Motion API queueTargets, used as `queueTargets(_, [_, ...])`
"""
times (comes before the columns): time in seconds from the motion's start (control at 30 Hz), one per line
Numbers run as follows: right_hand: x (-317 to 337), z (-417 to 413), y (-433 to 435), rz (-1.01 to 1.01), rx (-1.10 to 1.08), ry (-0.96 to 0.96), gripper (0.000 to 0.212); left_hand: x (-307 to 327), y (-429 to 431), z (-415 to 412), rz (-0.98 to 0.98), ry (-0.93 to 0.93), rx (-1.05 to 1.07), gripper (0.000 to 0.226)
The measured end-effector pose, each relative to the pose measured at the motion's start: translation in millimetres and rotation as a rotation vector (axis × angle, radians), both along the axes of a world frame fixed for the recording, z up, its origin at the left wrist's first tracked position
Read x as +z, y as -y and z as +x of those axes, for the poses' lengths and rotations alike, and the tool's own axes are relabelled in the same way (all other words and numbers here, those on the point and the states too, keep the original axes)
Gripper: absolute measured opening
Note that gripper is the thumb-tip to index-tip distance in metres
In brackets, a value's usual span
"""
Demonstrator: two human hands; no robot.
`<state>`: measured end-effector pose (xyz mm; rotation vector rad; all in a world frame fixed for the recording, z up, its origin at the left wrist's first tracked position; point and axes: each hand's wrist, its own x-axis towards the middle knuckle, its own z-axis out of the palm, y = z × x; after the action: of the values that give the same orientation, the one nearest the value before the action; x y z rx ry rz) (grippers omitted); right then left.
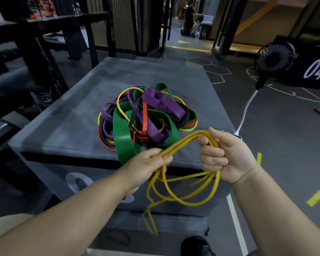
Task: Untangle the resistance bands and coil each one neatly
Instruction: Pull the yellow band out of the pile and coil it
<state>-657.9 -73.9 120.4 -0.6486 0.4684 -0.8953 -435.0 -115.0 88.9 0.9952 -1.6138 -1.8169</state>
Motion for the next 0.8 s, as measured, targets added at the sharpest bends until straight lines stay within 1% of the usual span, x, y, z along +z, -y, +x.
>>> queueTargets(0.07, [0.2,-2.0,0.2,-0.005,-0.008,0.0,0.022,2.0,1.4,-0.3,-0.023,-0.009,0.078,0.018])
queueTargets(0.13, [1.0,0.1,-0.6,-0.002,-0.055,-0.041,0.022,4.5,-1.1,-1.2,-0.017,0.009,0.085,0.02])
queueTargets(0.23, [2.0,3.1,-1.3,0.012,-0.152,-0.088,0.029,1.9,-7.3,-4.2,0.109,-0.022,0.027,0.017])
queueTargets(0.3, [0.4,-0.2,1.1,0.028,-0.182,-0.027,0.028,-2.9,-10.6,-5.5,0.132,0.027,-0.012,0.016])
queueTargets(0.37, [-3.6,-6.9,4.5,0.048,-0.164,0.116,0.023,-6.4,-12.9,-6.3,0.109,0.078,-0.048,0.016])
queueTargets(0.43, [-6.8,-11.5,7.0,0.077,-0.149,0.243,0.022,-8.2,-13.4,-5.3,0.101,0.102,-0.066,0.013])
queueTargets(0.53, [-8.1,-11.4,6.5,0.102,-0.217,0.266,0.027,-9.9,-11.3,-2.3,0.036,0.168,-0.074,0.015])
queueTargets(0.6, [-8.6,-12.1,6.4,0.107,-0.222,0.3,0.035,-11.4,-10.2,-1.9,0.022,0.168,-0.073,0.019])
queueTargets(0.67, [-7.9,-13.8,7.1,0.106,-0.203,0.349,0.041,-13.9,-8.9,-2.1,0.011,0.167,-0.088,0.015])
queueTargets(0.77, [-4.1,-19.2,6.6,0.089,-0.241,0.408,0.041,-19.4,-8.2,-0.2,0.057,0.193,-0.128,0.002])
queueTargets(0.8, [-1.3,-21.4,5.6,0.083,-0.275,0.443,0.041,-22.3,-8.1,0.7,0.058,0.22,-0.142,0.005])
